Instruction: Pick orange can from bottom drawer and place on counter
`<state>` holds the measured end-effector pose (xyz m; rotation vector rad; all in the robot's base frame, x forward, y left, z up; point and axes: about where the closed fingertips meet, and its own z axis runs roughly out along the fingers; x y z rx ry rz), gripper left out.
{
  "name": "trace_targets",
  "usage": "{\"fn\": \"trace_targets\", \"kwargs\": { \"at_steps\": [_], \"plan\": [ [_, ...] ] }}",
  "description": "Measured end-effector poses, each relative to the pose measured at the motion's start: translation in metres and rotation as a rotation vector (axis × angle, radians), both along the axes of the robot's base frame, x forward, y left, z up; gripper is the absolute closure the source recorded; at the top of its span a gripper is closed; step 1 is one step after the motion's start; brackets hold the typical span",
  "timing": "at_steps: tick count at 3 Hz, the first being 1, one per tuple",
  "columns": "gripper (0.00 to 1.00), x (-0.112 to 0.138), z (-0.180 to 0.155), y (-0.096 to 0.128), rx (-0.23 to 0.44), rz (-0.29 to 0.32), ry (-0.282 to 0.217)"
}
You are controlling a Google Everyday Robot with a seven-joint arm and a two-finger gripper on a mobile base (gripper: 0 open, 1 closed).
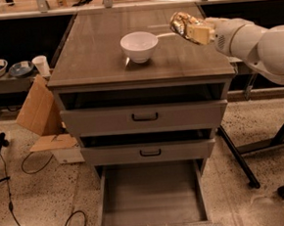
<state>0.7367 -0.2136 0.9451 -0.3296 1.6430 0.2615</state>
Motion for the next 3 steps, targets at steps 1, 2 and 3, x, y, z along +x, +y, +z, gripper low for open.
{"fn": "trace_targets", "kwargs": {
  "at_steps": [1, 2, 3],
  "plan": [
    [1.0, 0.016, -0.019, -0.022, 0.016, -0.021, 0.022],
    [0.83, 0.026, -0.034, -0.032, 0.025, -0.026, 0.045],
    [0.59, 0.031, -0.041, -0.034, 0.028, -0.03, 0.061]
  ]
}}
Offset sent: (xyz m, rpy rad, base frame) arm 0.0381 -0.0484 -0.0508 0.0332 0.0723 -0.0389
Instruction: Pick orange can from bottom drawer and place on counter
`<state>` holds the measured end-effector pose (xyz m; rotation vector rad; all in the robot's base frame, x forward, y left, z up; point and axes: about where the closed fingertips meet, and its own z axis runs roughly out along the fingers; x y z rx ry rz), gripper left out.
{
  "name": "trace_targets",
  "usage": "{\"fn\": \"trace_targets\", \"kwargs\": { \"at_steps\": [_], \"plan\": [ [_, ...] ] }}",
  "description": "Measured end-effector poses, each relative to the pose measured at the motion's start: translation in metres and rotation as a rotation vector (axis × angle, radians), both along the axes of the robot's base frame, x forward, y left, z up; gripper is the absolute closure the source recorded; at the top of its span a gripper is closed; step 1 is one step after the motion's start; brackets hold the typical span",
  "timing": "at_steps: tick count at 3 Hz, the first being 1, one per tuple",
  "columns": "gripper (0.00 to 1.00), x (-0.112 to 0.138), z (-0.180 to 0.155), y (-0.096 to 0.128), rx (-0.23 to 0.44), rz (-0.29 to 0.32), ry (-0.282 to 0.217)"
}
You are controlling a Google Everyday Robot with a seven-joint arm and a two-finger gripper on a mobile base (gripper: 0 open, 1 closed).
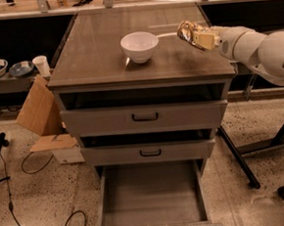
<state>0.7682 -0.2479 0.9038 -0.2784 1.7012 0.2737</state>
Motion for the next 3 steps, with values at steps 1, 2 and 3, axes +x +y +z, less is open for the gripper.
{"fn": "trace_targets", "kwargs": {
  "at_steps": [1, 2, 3],
  "plan": [
    [0.36, 0.0002, -0.0045, -0.0019, -0.001, -0.004, 0.012],
    [0.13, -0.0008, -0.0065, -0.0033, -0.001, -0.006, 0.018],
    [0.0, -0.0015, -0.0074, -0.004, -0.001, -0.006, 0.021]
  ]
}}
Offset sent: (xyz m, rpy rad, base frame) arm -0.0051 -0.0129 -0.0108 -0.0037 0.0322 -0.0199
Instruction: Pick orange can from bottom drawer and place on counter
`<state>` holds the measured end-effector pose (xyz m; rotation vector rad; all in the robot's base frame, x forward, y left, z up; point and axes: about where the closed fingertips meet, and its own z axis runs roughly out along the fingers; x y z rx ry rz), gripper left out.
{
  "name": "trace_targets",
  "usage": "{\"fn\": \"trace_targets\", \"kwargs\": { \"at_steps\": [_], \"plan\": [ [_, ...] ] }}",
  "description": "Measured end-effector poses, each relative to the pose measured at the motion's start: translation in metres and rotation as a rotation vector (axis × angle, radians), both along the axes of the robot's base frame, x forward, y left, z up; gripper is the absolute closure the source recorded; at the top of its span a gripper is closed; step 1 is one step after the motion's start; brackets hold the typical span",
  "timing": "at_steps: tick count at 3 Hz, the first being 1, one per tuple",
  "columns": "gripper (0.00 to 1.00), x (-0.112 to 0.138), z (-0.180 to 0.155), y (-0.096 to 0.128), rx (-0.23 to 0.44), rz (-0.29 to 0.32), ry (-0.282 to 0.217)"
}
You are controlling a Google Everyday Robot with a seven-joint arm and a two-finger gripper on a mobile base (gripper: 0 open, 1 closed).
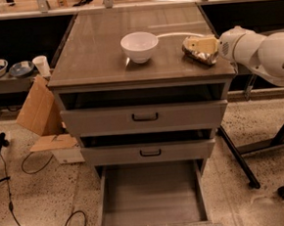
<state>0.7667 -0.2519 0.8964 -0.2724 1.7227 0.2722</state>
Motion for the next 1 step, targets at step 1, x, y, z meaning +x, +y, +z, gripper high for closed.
{"fn": "trace_targets", "kwargs": {
  "at_steps": [1],
  "plan": [
    [0.0, 0.0, 0.0, 0.0, 0.0, 0.0, 0.0]
  ]
}}
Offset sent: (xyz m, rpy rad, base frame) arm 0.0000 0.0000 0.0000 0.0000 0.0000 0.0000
